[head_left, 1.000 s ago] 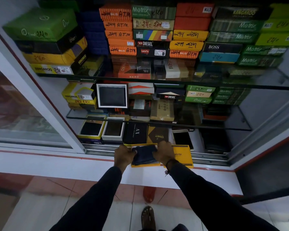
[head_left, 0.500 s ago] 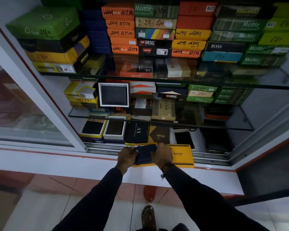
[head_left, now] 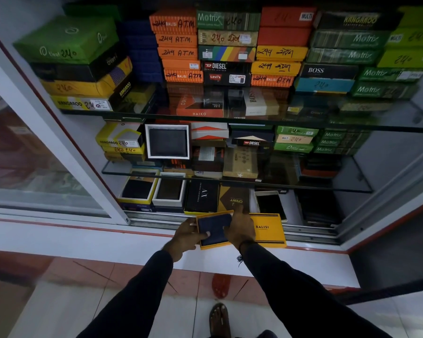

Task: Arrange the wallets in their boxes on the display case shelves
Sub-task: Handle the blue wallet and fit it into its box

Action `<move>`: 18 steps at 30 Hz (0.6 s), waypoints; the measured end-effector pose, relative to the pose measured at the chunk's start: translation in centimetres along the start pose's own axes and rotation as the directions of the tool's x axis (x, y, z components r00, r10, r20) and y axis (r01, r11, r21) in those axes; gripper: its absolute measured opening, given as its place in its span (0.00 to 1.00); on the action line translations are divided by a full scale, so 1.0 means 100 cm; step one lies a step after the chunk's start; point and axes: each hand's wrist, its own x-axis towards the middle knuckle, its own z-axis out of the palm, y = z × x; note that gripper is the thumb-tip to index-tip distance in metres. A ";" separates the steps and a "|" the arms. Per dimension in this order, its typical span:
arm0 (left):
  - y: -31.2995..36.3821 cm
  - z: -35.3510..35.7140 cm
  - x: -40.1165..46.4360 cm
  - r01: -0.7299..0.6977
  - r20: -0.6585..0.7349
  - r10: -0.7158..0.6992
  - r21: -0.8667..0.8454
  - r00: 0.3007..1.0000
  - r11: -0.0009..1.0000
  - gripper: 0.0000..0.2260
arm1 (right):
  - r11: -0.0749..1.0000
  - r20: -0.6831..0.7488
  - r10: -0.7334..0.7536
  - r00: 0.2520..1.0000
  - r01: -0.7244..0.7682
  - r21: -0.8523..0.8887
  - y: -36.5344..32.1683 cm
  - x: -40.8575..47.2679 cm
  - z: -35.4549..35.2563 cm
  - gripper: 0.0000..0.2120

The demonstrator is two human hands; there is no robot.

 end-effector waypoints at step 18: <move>0.085 -0.044 -0.048 -0.437 -0.248 0.390 -0.176 0.887 0.882 0.21 | 0.637 -0.173 0.018 0.985 0.122 0.761 -0.038 -0.007 -0.115 0.11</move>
